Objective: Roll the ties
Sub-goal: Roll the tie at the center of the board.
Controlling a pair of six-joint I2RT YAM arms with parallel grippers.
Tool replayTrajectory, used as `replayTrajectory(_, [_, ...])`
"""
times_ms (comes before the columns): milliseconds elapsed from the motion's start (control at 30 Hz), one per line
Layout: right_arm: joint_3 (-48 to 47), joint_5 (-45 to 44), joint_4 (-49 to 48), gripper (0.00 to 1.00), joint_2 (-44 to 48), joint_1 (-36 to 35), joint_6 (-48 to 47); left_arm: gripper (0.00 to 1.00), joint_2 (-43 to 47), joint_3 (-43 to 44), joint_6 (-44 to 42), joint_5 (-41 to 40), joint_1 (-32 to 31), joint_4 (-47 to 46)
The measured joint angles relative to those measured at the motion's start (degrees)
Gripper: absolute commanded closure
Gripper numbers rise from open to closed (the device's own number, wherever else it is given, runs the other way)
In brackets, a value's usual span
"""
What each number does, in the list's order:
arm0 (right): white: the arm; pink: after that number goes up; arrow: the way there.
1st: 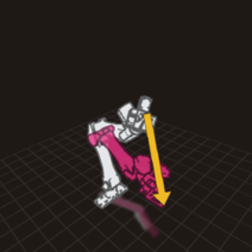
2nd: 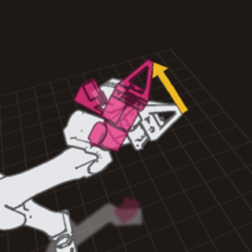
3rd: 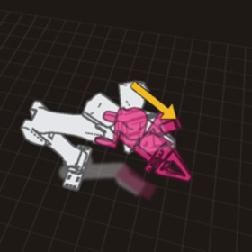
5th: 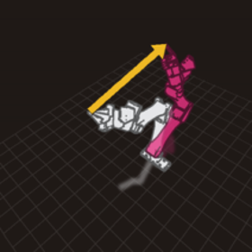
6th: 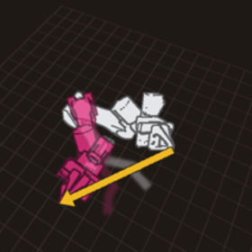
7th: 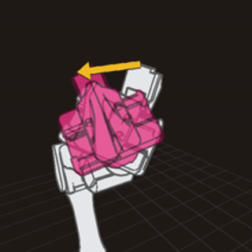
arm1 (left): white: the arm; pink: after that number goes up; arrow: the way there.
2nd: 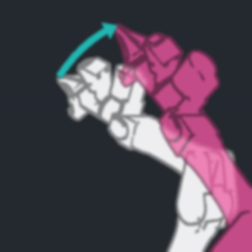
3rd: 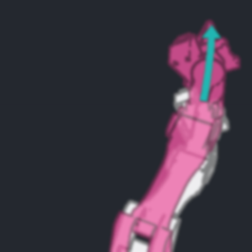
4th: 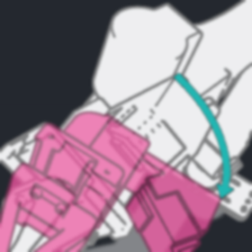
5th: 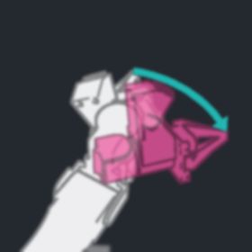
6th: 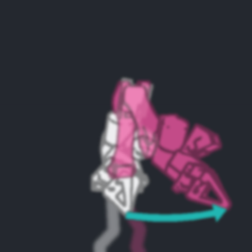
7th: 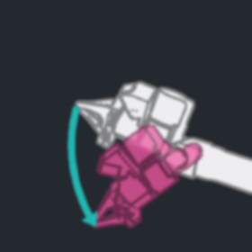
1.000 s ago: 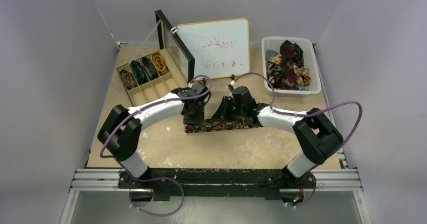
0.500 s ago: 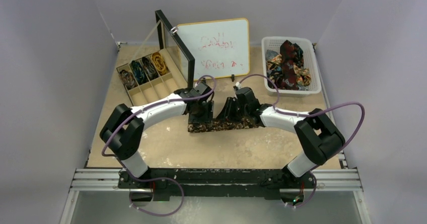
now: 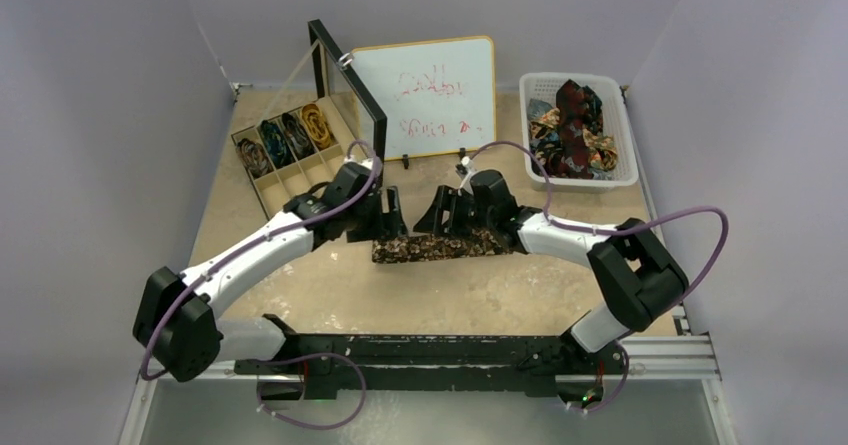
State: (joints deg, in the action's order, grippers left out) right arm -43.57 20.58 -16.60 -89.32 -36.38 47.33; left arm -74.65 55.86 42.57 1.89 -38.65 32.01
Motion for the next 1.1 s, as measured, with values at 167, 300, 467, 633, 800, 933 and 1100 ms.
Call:
replayTrajectory(167, [-0.3,1.4,-1.8,0.30,-2.1,-1.8,0.0,0.24,5.1,-8.7,0.1,4.0,8.6,-1.9])
replayTrajectory(300, [-1.6,1.4,-1.7,0.33,-6.2,-4.5,0.1,0.20,7.7,-12.7,0.1,6.6,11.9,-2.9])
replayTrajectory(467, [-2.7,1.3,-1.7,0.41,-9.6,-6.1,0.2,0.18,10.4,-16.6,0.1,11.2,15.9,-5.2])
replayTrajectory(633, [-4.3,1.1,-1.2,0.53,-10.7,-6.0,0.0,0.18,11.9,-19.1,-0.2,15.5,20.4,-6.9])
replayTrajectory(800, [-5.6,1.0,0.3,0.53,-11.1,-6.0,-0.3,0.18,11.9,-20.3,-0.2,18.8,22.3,-8.7])
replayTrajectory(933, [-5.7,1.0,1.1,0.53,-11.3,-5.7,-0.5,0.19,11.7,-21.4,-0.2,20.3,22.6,-9.7])
replayTrajectory(1100, [-5.7,1.0,1.2,0.58,-11.9,-4.9,-0.8,0.19,11.0,-22.0,-0.2,21.7,22.6,-10.8])
